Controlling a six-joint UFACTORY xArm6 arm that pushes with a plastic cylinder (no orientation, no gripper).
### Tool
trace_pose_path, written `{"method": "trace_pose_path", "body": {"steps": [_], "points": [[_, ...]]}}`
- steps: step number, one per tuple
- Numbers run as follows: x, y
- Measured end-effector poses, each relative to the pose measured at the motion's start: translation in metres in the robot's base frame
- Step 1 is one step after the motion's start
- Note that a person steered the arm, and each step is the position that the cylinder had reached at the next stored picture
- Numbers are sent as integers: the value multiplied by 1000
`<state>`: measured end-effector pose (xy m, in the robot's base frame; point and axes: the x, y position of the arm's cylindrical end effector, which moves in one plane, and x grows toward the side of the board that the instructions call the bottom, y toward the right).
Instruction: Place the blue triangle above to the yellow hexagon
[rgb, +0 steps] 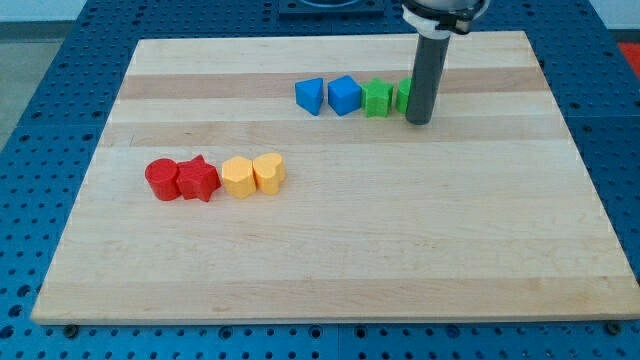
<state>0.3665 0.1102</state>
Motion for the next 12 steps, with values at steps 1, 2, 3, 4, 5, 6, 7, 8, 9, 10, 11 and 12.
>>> {"method": "trace_pose_path", "body": {"steps": [1, 2, 3, 4, 5, 6, 7, 8, 9, 10, 11, 12], "points": [[-5, 3], [-11, 25], [-23, 27], [-42, 25], [-63, 19], [-76, 7], [-77, -7], [-77, -35], [-77, -67], [-75, -92], [-73, -98], [-72, -98]]}}
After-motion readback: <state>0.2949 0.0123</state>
